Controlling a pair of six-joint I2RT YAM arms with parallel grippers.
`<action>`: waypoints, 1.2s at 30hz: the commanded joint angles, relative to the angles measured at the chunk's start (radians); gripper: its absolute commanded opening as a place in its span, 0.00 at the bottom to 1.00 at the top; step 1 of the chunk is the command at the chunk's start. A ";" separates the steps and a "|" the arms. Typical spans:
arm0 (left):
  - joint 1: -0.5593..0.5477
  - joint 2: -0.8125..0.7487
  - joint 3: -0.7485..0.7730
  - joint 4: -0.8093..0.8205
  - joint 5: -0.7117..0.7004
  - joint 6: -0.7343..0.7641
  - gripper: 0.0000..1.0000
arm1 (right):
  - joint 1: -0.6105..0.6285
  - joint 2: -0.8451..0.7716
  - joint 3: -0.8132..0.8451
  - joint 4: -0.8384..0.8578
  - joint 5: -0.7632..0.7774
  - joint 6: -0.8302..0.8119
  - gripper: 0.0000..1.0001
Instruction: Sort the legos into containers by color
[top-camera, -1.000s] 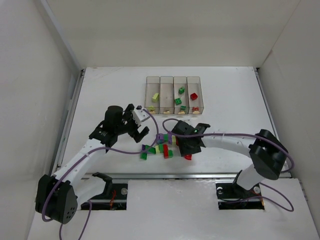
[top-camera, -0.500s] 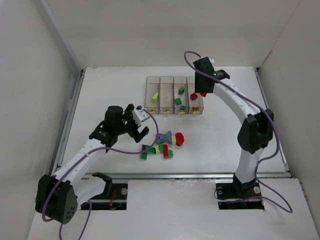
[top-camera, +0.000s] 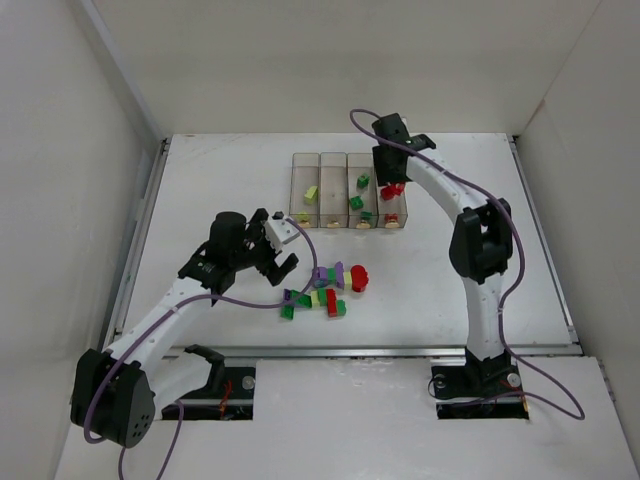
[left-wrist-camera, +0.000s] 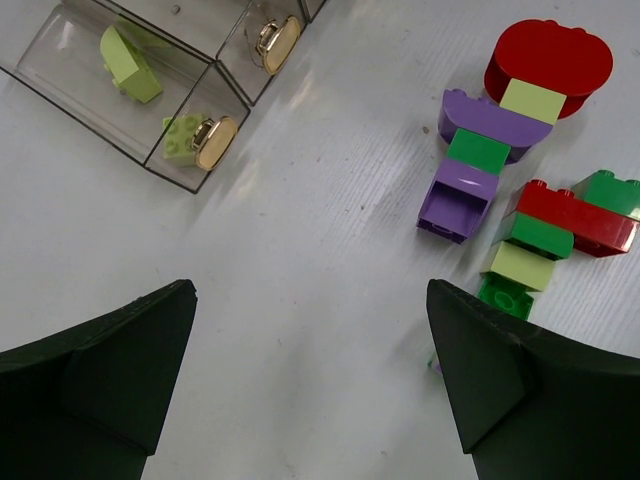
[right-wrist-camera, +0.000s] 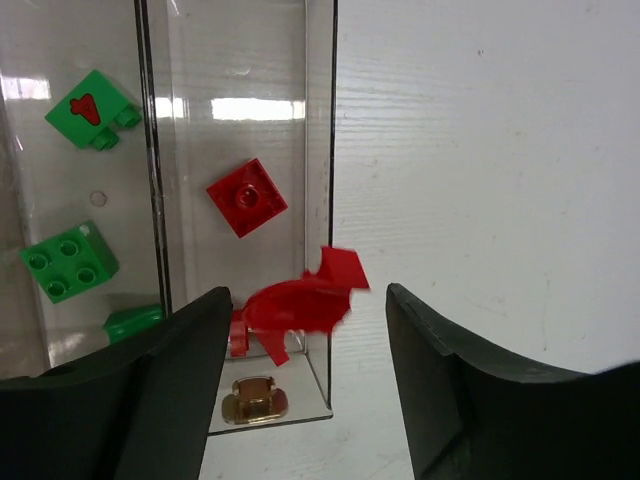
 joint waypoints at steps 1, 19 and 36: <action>-0.005 -0.014 0.017 0.001 0.004 -0.008 0.99 | 0.005 -0.025 0.036 0.009 -0.023 -0.033 0.70; -0.005 0.043 0.078 -0.191 0.165 0.251 0.99 | 0.233 -0.615 -0.649 0.144 -0.415 -0.001 0.94; -0.224 0.348 0.238 -0.220 0.142 0.338 0.99 | 0.243 -0.753 -0.998 0.371 -0.535 0.191 0.94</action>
